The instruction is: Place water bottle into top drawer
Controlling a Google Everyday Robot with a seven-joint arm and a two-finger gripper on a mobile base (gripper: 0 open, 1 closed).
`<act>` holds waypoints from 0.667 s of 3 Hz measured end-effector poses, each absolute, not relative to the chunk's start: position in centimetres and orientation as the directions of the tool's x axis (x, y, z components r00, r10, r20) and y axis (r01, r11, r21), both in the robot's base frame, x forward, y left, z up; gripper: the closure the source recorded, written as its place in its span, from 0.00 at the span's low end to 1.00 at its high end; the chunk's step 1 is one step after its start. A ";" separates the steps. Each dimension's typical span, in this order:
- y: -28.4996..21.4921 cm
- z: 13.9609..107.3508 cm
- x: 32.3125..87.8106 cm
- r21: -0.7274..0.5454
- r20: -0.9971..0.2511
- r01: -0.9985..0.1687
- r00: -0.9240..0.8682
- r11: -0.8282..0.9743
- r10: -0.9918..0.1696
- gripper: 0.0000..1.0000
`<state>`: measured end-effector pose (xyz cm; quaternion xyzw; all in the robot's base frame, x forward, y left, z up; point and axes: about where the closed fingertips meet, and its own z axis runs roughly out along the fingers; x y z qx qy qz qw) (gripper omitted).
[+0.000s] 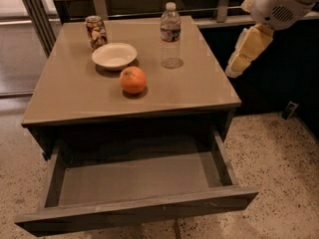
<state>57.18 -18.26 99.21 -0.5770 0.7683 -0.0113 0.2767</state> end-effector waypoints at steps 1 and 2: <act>-16.0 99.3 63.7 -0.324 -0.547 -0.878 -0.131 0.353 -0.827 0.00; -15.7 99.8 65.5 -0.324 -0.586 -0.873 -0.118 0.366 -0.802 0.00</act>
Offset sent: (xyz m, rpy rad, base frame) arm 0.0650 0.0231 0.0007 0.1485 -0.0433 0.0336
